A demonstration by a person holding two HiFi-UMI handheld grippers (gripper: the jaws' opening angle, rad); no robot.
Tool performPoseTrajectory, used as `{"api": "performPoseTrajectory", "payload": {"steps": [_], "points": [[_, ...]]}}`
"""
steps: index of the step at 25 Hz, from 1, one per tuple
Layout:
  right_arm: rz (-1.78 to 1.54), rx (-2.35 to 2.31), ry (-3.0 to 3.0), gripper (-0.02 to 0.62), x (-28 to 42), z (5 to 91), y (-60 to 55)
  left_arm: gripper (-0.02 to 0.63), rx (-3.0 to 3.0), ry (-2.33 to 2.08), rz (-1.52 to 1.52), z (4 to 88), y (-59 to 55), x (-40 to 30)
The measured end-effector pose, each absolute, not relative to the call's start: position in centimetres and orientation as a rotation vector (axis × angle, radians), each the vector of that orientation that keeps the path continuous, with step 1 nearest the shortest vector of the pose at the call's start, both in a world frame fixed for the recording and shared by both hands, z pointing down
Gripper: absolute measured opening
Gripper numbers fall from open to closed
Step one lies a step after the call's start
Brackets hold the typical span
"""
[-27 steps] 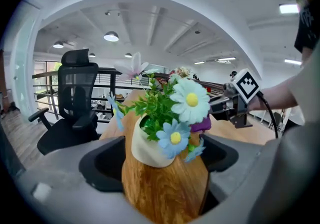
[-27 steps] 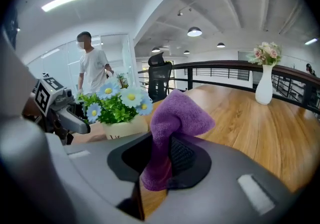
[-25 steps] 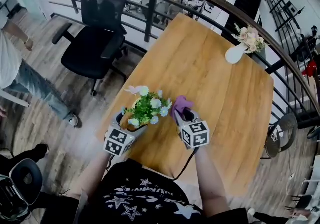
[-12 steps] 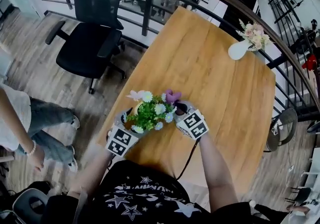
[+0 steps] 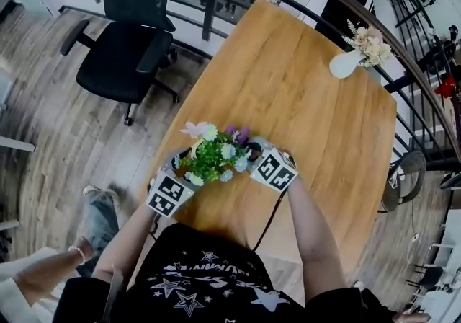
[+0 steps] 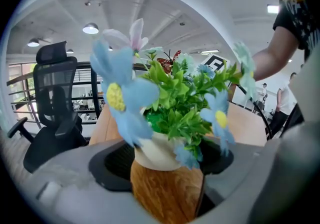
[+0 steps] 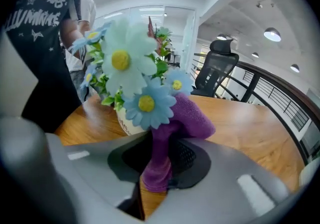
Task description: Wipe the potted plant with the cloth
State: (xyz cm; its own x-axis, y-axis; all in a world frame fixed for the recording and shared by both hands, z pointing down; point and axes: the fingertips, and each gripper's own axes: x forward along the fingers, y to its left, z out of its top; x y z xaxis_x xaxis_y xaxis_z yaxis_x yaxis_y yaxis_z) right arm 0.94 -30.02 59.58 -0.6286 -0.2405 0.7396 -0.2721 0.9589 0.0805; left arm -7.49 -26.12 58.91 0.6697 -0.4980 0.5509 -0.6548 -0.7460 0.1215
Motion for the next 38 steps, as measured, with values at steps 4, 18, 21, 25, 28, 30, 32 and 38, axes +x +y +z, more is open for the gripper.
{"api": "performPoseTrajectory", "payload": {"steps": [4, 18, 21, 25, 28, 30, 32, 38], "points": [[0.093, 0.39, -2.301, 0.077, 0.8, 59.5, -29.9, 0.379, 2.579, -0.939, 0.712, 58.9, -26.1, -7.6], [0.331, 0.567, -2.359, 0.08, 1.3, 59.8, -26.1, 0.379, 2.487, -1.099, 0.664, 59.2, -25.9, -6.8], [0.38, 0.596, -2.377, 0.08, 0.7, 60.0, -25.2, 0.379, 2.453, -1.161, 0.646, 59.3, -25.8, -6.8], [0.415, 0.587, -2.395, 0.081, -0.9, 60.2, -23.5, 0.379, 2.395, -1.255, 0.624, 59.3, -25.7, -6.9], [0.413, 0.554, -2.397, 0.081, -2.1, 60.2, -21.9, 0.379, 2.352, -1.31, 0.622, 59.4, -25.6, -6.9], [0.419, 0.563, -2.397, 0.081, -2.5, 60.3, -21.2, 0.379, 2.338, -1.332, 0.625, 59.4, -25.4, -6.9], [0.438, 0.585, -2.401, 0.081, -2.5, 60.3, -20.9, 0.377, 2.332, -1.344, 0.625, 59.4, -25.3, -6.8], [0.454, 0.592, -2.397, 0.081, -2.2, 60.3, -20.6, 0.377, 2.32, -1.337, 0.613, 59.5, -25.0, -6.6]]}}
